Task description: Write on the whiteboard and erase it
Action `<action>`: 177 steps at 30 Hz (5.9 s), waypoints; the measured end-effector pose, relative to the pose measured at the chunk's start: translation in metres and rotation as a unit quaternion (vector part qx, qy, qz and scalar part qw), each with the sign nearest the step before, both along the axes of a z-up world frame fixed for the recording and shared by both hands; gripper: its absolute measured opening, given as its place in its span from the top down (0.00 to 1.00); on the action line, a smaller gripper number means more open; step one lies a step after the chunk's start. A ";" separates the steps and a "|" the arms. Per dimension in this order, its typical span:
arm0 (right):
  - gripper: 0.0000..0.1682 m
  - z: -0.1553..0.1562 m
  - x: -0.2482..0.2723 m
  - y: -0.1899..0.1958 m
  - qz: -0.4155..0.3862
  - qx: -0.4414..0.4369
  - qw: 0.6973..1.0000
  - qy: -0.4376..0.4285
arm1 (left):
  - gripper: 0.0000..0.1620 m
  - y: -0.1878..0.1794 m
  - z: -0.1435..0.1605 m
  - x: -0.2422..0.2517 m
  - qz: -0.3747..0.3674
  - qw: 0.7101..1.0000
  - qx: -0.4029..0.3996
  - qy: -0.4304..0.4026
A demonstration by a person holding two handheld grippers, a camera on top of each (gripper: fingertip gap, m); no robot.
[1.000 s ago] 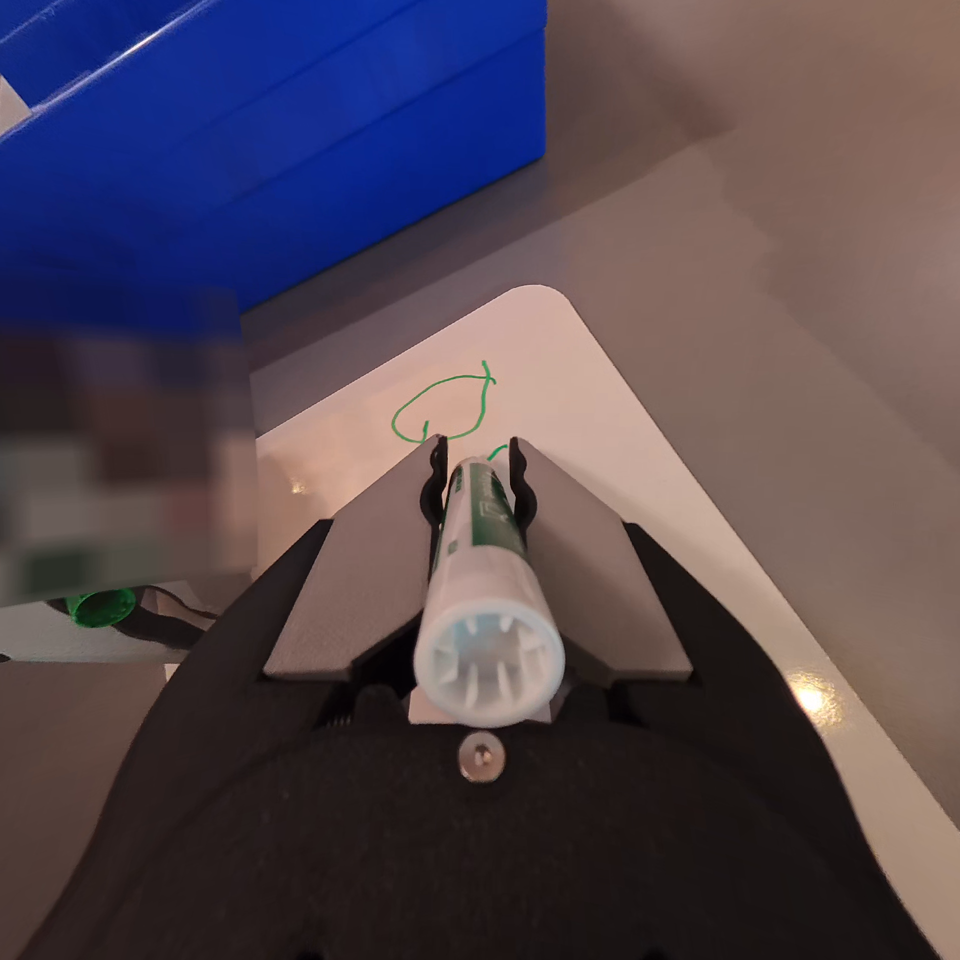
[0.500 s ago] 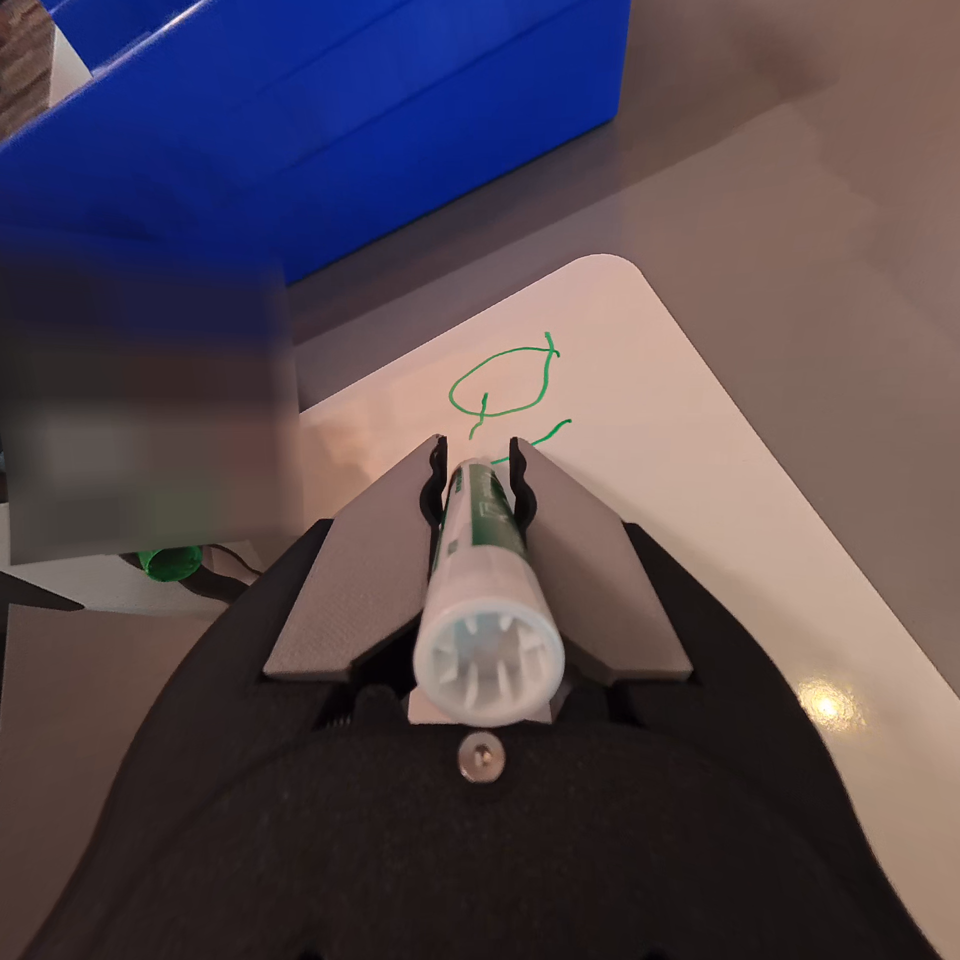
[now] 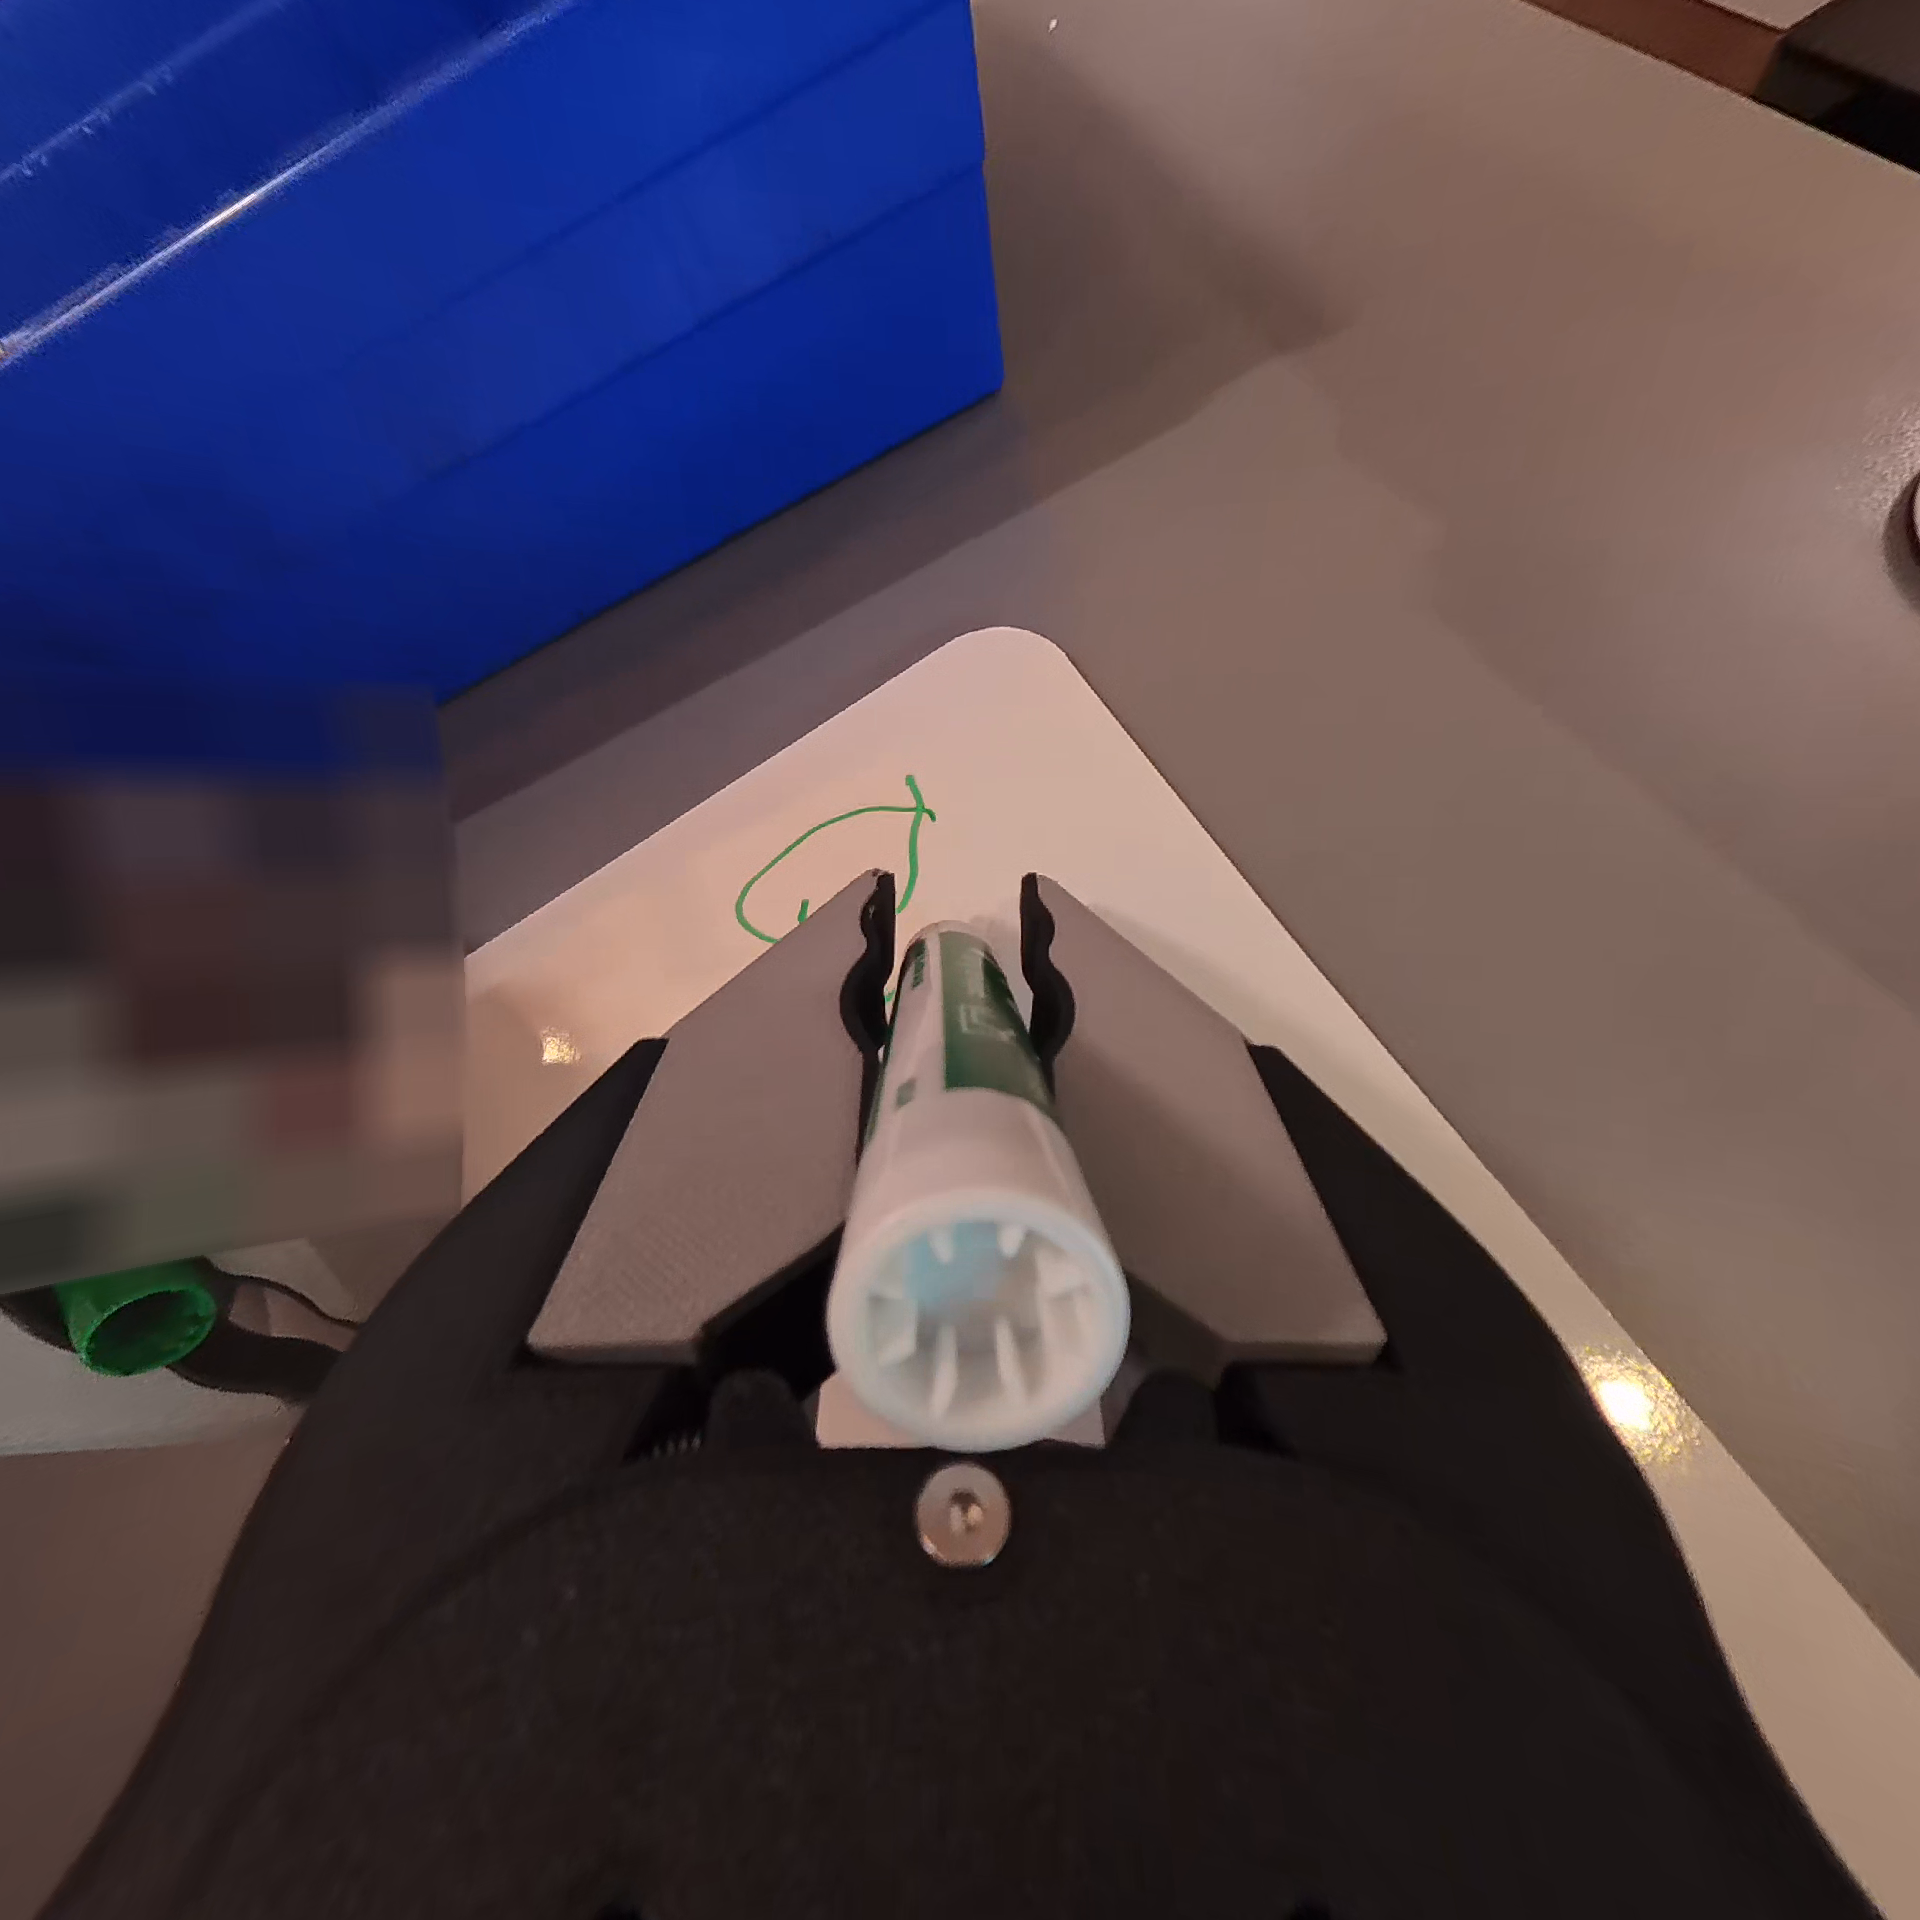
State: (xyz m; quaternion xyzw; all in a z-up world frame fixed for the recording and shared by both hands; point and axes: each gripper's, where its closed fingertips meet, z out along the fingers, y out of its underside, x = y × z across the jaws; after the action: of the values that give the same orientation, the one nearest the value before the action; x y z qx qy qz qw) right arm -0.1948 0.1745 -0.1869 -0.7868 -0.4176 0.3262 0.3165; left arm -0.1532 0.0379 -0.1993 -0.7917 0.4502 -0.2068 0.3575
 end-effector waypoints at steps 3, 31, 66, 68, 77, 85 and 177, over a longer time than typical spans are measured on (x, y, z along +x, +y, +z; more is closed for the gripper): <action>0.87 -0.003 0.001 0.000 0.001 -0.003 1.000 -0.007 | 0.94 0.000 0.000 0.000 0.000 1.000 0.000 0.000; 0.87 -0.004 0.008 -0.015 0.007 0.000 1.000 -0.024 | 0.94 0.001 0.000 -0.001 0.000 1.000 0.002 0.002; 0.87 0.002 0.043 -0.007 -0.038 -0.010 0.999 0.004 | 0.94 0.001 0.000 -0.002 -0.001 1.000 0.004 0.003; 0.87 0.003 0.046 -0.003 -0.047 -0.004 0.999 0.000 | 0.94 0.001 0.000 -0.002 -0.001 1.000 0.004 0.002; 0.87 0.002 0.052 0.003 -0.067 -0.005 0.998 0.002 | 0.94 0.002 0.000 -0.002 0.000 1.000 0.005 0.003; 0.87 -0.003 0.057 0.007 -0.080 0.001 0.997 -0.015 | 0.94 0.002 0.000 -0.002 0.000 1.000 0.004 0.002; 0.87 -0.004 0.084 -0.022 -0.073 -0.031 0.997 -0.024 | 0.94 0.002 0.000 -0.002 0.002 1.000 0.005 0.003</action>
State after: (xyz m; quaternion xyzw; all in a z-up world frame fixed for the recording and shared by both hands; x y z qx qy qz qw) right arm -0.1107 0.1530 -0.1912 -0.8322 -0.3561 0.2959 0.3049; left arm -0.1556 0.0403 -0.1992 -0.7913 0.4507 -0.2015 0.3605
